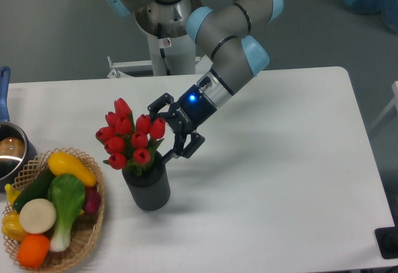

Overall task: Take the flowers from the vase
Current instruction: 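Close the gripper on the tulip bunch stems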

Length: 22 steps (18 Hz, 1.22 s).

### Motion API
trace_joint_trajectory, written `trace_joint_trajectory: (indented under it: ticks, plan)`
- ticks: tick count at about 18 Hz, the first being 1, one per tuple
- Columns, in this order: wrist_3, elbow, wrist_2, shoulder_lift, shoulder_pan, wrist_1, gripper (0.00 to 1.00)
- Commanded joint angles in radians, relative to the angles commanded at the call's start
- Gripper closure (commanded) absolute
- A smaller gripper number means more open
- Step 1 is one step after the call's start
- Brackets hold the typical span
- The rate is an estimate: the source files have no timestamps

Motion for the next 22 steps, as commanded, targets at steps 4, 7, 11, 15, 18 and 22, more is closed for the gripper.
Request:
trace_joint_trajectory:
  ticks: [4,7,11,15,18,22]
  plan:
    - [-0.014,0.002,-0.011,0.005,0.0,0.0,0.0]
    - [-0.023,0.003,-0.012,0.006,-0.011,0.0,0.0]
    - [-0.022,0.008,-0.015,0.005,-0.02,0.001,0.0]
    - [-0.023,0.009,-0.015,0.002,-0.041,0.012,0.0]
    - [-0.023,0.008,-0.023,0.0,-0.043,0.012,0.0]
    - [-0.023,0.005,-0.054,-0.002,-0.052,0.012,0.0]
